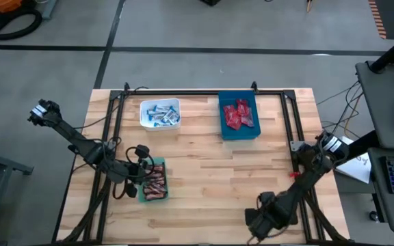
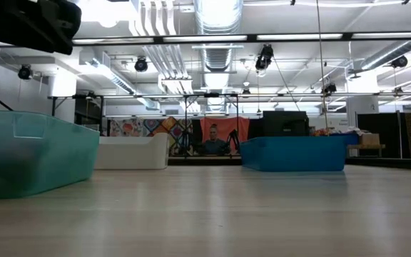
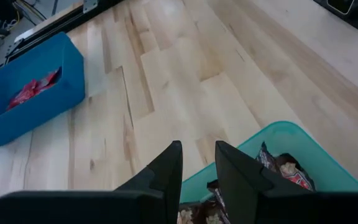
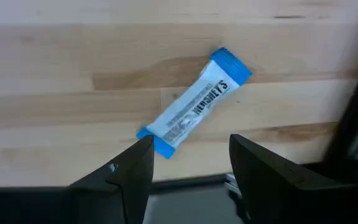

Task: Sort candy
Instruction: Put the white chocolate bar into the white bin

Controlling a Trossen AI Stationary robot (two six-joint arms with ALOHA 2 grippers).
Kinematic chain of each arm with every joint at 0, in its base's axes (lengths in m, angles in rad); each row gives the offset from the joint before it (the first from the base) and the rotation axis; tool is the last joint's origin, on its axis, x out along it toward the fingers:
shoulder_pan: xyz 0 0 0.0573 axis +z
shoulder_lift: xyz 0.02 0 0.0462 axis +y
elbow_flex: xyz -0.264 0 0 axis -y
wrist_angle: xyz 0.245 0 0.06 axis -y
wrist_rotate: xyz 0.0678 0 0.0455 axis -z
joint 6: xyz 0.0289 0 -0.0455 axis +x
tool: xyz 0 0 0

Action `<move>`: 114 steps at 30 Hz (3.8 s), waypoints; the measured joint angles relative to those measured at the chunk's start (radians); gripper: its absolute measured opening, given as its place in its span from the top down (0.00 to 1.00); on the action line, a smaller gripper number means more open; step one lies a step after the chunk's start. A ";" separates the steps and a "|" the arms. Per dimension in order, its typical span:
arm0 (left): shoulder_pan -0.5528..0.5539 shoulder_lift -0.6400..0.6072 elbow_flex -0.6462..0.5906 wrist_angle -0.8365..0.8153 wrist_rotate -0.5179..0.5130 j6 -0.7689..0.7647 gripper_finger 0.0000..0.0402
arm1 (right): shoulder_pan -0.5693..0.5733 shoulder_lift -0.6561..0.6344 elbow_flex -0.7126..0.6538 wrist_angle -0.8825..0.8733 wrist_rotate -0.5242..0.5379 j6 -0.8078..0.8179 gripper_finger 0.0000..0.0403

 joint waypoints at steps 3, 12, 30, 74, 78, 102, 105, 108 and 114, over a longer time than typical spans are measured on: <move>0.000 -0.003 0.000 0.000 0.000 0.001 0.80 | 0.039 0.000 -0.003 0.014 0.021 0.063 0.50; 0.000 -0.005 0.000 0.003 0.000 -0.008 0.80 | 0.050 0.058 -0.015 0.009 0.063 0.052 0.50; 0.000 -0.005 0.000 0.016 0.000 -0.064 0.80 | 0.103 0.165 -0.023 0.075 0.128 0.026 0.50; 0.002 -0.024 0.000 0.238 -0.085 -0.010 0.80 | -0.403 -0.042 -0.011 0.582 0.644 -1.595 0.92; 0.026 -0.024 -0.002 0.362 0.073 0.098 0.80 | -0.534 -0.042 -0.011 0.739 0.472 -1.942 0.92; 0.292 0.102 -0.129 0.839 0.194 0.199 0.47 | -0.819 0.051 -0.085 1.379 -0.250 -2.421 0.92; 0.310 0.130 -0.122 0.850 0.195 0.200 0.48 | -0.819 0.051 -0.084 1.379 -0.250 -2.420 0.92; 0.325 0.157 -0.121 0.849 0.225 0.210 0.53 | -0.819 0.051 -0.084 1.379 -0.250 -2.420 0.92; 0.330 0.176 -0.121 0.852 0.250 0.225 0.76 | -0.819 0.051 -0.084 1.379 -0.248 -2.415 0.92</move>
